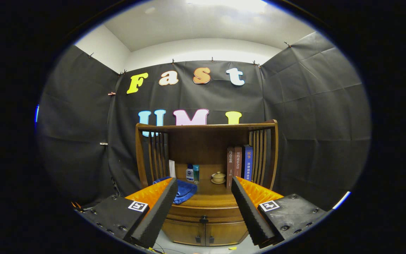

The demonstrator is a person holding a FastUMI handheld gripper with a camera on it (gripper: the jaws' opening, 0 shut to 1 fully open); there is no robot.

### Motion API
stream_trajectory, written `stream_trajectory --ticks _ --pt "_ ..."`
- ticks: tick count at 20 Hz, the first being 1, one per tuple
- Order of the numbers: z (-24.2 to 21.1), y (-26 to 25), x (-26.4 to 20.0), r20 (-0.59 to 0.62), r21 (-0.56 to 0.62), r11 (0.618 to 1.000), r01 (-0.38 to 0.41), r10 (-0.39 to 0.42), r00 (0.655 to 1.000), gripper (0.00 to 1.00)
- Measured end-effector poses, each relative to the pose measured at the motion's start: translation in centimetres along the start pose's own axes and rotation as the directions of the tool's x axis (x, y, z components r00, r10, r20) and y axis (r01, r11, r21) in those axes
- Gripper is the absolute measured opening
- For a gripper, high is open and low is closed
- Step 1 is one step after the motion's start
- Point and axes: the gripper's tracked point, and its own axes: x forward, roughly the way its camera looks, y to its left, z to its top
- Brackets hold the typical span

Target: Pull open the drawer, take out the items inside it, and place them on the countertop above the cabinet.

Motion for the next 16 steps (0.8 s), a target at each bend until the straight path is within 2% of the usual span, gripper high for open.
stream_trajectory --ticks 8,16 --pt "-0.8 -0.2 0.6 -0.006 0.014 1.000 0.001 -0.001 1.000 0.99" --pt "-6.1 -0.6 3.3 -0.070 0.005 1.000 0.015 -0.015 0.997 0.99"
